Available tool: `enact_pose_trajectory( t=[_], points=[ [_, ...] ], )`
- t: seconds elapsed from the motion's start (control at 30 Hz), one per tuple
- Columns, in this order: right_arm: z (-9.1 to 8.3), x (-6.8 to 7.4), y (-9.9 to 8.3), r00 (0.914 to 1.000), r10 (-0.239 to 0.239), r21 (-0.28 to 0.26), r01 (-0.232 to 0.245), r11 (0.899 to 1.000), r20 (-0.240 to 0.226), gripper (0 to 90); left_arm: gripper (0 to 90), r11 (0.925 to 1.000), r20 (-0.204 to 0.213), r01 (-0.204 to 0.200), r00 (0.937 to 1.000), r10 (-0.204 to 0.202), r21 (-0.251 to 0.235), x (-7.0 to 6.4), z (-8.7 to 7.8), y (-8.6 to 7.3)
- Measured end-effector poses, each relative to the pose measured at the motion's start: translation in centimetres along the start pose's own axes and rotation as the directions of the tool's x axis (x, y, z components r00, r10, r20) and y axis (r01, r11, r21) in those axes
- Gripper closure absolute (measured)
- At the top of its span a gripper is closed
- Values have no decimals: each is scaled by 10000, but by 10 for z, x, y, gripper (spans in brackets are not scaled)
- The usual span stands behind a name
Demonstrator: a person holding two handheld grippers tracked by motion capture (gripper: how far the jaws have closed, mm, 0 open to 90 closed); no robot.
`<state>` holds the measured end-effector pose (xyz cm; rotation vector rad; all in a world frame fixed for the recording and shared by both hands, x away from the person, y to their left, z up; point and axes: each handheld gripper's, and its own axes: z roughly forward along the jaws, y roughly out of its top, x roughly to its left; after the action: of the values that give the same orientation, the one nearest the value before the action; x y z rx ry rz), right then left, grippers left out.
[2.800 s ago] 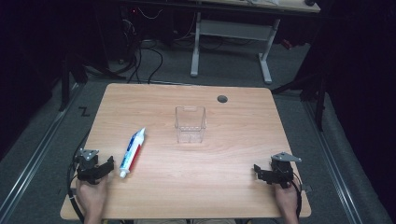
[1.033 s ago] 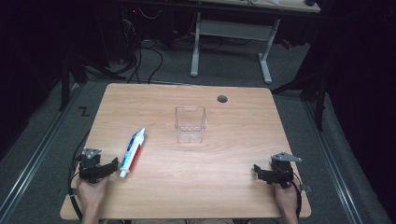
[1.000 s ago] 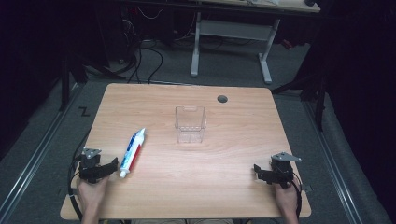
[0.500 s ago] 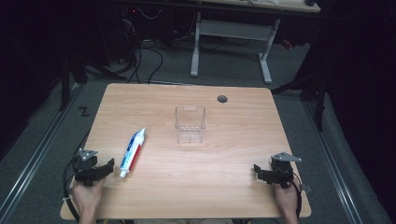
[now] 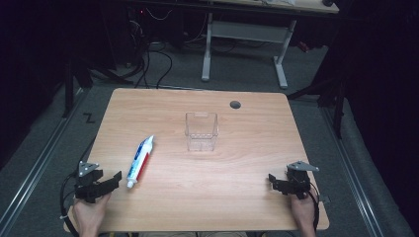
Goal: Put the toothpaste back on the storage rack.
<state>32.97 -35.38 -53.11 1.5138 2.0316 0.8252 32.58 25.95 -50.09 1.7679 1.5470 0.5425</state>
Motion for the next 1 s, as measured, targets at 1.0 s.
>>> enact_pose_trajectory(
  t=[1.0],
  points=[
    [0,0,0,10000,15,-5,-15,10000,0,157,307,9839,539,-1566,9869,1524,864,-47,22,42]
  ],
)
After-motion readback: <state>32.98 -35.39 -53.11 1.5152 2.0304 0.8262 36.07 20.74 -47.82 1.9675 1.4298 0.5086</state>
